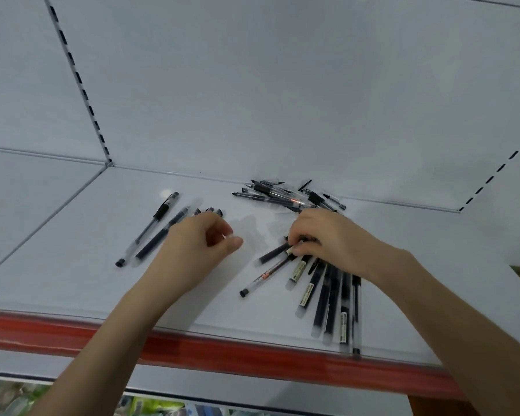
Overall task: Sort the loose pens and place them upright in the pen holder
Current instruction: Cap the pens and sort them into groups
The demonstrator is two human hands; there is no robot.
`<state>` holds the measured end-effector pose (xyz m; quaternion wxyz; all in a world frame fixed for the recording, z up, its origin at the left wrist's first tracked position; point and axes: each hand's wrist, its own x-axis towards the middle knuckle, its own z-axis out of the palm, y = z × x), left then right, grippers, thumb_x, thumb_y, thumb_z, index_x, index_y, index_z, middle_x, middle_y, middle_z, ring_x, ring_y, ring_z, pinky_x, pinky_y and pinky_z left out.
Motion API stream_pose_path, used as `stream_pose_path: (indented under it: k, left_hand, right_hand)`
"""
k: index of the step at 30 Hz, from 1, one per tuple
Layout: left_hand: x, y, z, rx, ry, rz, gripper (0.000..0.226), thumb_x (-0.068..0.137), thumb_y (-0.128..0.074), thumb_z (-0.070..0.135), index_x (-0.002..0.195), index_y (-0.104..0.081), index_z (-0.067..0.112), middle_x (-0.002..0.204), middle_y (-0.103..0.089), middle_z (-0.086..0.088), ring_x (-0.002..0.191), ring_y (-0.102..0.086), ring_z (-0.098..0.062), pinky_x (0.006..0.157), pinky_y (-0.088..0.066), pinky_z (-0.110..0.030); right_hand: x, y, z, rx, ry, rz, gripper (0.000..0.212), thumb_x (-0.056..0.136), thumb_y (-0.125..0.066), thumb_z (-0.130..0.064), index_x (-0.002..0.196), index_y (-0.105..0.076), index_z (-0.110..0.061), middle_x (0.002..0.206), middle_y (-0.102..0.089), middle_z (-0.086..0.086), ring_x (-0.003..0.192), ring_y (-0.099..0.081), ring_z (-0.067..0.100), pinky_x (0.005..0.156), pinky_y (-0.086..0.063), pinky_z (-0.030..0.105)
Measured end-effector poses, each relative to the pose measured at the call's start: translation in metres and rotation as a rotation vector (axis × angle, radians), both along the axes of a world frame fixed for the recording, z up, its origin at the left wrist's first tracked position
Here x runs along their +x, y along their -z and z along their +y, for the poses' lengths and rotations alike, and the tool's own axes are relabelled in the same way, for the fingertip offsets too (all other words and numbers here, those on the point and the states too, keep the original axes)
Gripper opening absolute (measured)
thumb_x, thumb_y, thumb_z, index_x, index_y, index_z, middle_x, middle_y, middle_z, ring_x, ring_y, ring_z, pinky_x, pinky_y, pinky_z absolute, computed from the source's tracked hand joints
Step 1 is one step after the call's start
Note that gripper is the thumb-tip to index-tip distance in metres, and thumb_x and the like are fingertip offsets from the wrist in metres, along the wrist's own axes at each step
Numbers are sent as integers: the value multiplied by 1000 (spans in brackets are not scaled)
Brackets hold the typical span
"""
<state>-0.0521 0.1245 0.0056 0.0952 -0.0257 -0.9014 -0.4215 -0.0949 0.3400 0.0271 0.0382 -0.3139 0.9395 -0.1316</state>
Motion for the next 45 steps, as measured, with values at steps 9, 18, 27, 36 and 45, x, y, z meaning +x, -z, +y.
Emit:
stream_pose_path:
  k: [9, 18, 27, 36, 45]
  left_hand:
    - [-7, -16, 6, 533, 52, -60, 5, 84, -62, 16, 86, -67, 16, 56, -61, 5, 53, -55, -3, 51, -46, -13]
    - [-13, -41, 20, 1058, 79, -99, 8, 80, -61, 22, 82, -62, 14, 60, -66, 2, 57, -62, -7, 51, -49, -15]
    - [-9, -45, 24, 1037, 193, 10, 13, 75, -65, 21, 85, -72, 26, 82, -73, 2, 81, -68, -13, 69, -55, -21]
    - [2, -47, 26, 719, 210, 221, 30, 74, -68, -4, 86, -66, 24, 73, -68, 8, 75, -63, -4, 71, -50, -14]
    - [-3, -50, 22, 1266, 148, -27, 19, 70, -63, 15, 88, -63, 13, 60, -62, 1, 58, -61, -9, 71, -58, -24]
  right_hand:
    - [7, -17, 2, -388, 121, 331, 21, 90, -53, -24, 104, -65, -13, 87, -63, -7, 79, -55, -1, 75, -46, 17]
    - [40, -52, 4, -1409, 455, -6, 20, 83, -58, 4, 87, -59, -16, 70, -59, -7, 65, -68, 10, 69, -58, 23]
    - [53, -49, 5, -1752, 486, -321, 14, 90, -44, -2, 82, -49, -11, 72, -72, 8, 72, -72, 22, 61, -56, 20]
    - [56, -58, 1, -1639, 407, -175, 12, 74, -54, -18, 84, -50, -13, 74, -73, 6, 74, -72, 23, 63, -55, 20]
    - [60, -56, -3, -1674, 425, -193, 9, 88, -46, -6, 83, -49, -12, 73, -73, 6, 73, -72, 22, 63, -56, 20]
